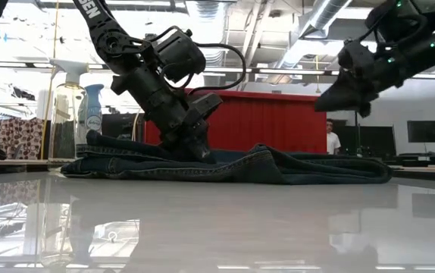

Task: Fold Laundry from Bin
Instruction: Fold the blue jeans

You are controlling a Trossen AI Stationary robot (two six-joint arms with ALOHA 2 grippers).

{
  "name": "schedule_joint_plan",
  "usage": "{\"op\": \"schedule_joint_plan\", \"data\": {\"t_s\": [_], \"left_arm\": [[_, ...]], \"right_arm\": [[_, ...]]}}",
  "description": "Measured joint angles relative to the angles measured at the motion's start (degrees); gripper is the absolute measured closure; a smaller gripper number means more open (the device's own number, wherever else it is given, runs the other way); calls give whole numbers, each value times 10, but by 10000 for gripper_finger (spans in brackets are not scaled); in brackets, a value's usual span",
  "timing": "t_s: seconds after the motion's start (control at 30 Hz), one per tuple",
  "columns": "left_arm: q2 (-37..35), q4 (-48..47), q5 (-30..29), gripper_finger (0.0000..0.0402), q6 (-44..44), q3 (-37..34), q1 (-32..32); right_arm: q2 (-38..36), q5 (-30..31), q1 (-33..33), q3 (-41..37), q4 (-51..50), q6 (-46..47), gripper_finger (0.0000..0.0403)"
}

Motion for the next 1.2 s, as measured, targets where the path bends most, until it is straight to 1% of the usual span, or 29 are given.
{"op": "schedule_joint_plan", "data": {"t_s": [0.1, 0.37, 0.53, 0.67, 0.77, 0.87, 1.0, 1.07, 1.1, 1.13, 1.17, 1.2], "left_arm": [[0, -1, 0, 401, 4, 0, 0], [0, -3, 0, 401, 4, 0, 0], [0, -4, -1, 401, 4, 0, 0], [0, -12, -5, 402, 4, 0, 1], [-7, -18, -5, 401, -11, 0, 3], [-27, -23, 9, 401, -26, 1, 8], [-86, -46, 17, 401, -35, 0, 21], [-124, -54, 16, 401, -55, 0, 30], [-142, -53, 8, 401, -67, 0, 33], [-158, -39, -17, 401, -73, 0, 34], [-171, -12, -60, 401, -72, 0, 31], [-178, 18, -117, 401, -62, 1, 26]], "right_arm": [[57, -19, 13, 0, 41, -13, 316], [243, -22, 47, -1, 174, -24, 340], [359, -23, 75, 0, 192, -9, 349], [425, -20, 82, 2, 207, 28, 357], [447, -25, 82, 4, 224, 47, 364], [449, -30, 82, 3, 238, 48, 369], [441, -30, 80, 2, 236, 46, 374], [441, -30, 80, 2, 236, 46, 374], [441, -30, 81, 1, 236, 47, 374], [441, -30, 83, 1, 237, 47, 373], [441, -29, 84, 1, 237, 48, 373], [441, -29, 85, 1, 240, 48, 373]]}}
